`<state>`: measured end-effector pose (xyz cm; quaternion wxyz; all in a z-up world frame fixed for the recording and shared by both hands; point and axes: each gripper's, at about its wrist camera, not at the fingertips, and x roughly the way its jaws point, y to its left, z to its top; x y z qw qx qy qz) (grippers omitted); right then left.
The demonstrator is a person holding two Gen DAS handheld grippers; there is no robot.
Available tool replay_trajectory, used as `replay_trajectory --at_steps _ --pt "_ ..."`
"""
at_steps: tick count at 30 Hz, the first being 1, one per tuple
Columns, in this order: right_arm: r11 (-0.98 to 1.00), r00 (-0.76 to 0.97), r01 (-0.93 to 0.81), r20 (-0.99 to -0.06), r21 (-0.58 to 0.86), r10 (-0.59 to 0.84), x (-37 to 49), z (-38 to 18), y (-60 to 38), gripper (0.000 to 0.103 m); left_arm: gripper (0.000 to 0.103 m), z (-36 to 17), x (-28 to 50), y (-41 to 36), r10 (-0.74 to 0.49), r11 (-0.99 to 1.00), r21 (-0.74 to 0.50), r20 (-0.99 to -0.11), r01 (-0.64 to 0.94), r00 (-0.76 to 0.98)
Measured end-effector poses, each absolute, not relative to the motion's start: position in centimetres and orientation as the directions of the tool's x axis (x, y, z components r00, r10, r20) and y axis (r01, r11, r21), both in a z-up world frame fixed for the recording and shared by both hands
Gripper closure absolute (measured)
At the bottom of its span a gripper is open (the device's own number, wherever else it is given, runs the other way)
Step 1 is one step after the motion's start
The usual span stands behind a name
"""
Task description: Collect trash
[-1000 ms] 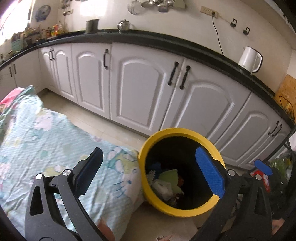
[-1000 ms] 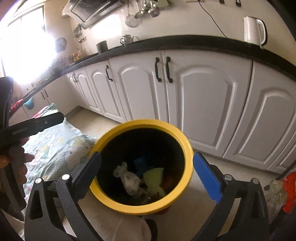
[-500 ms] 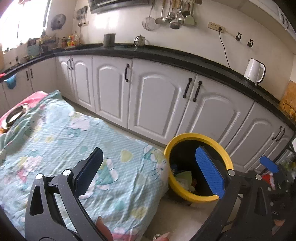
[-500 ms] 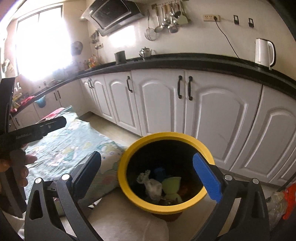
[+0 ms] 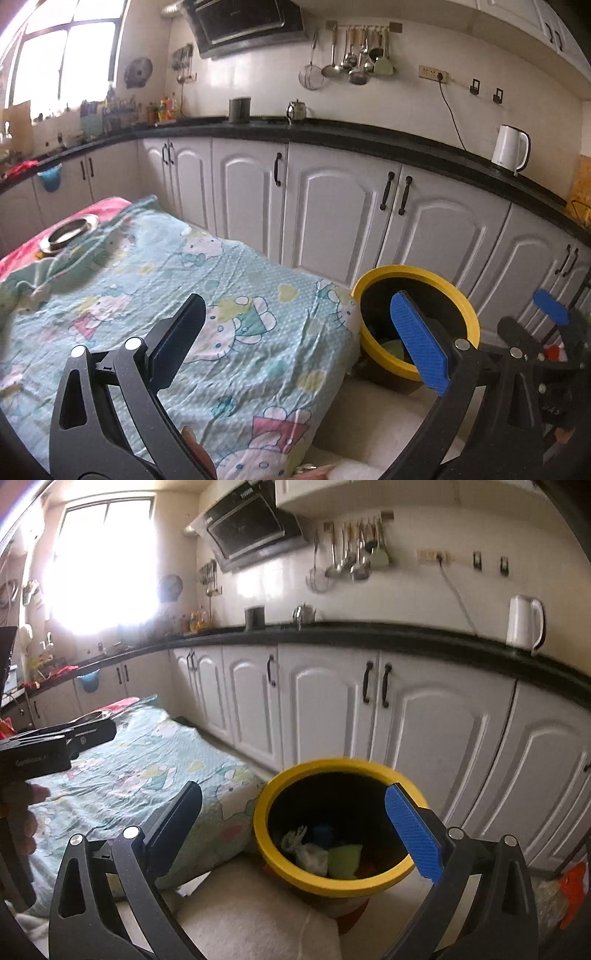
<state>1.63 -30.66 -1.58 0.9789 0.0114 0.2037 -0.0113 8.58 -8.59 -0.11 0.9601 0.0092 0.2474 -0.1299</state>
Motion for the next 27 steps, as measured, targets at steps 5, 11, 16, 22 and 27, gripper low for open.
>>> replay_trajectory --at_steps 5,11,16,22,27 --pt "1.0 0.951 0.018 -0.307 -0.009 -0.02 0.1 -1.4 -29.6 0.006 0.011 -0.7 6.6 -8.0 -0.229 0.972 -0.052 -0.417 0.228 0.88" --pt "0.999 0.97 -0.001 -0.244 -0.043 -0.009 -0.7 -1.8 -28.6 0.006 0.011 -1.9 5.1 -7.1 -0.204 0.979 -0.082 -0.364 0.187 0.909" --pt "0.998 0.971 -0.007 -0.24 -0.065 -0.009 -0.6 -2.6 -28.2 0.006 0.011 -2.4 5.1 -6.9 -0.21 0.978 -0.099 -0.382 0.186 0.9" --pt "0.998 0.967 -0.01 -0.255 -0.061 -0.006 -0.3 -2.8 -27.9 0.006 0.011 -2.3 5.0 -6.8 -0.219 0.976 -0.104 -0.376 0.194 0.9" --pt "0.998 0.967 0.001 -0.253 -0.055 -0.016 -0.3 -2.6 -28.1 0.006 0.011 -2.3 4.8 -7.0 -0.225 0.974 -0.101 -0.376 0.201 0.899"
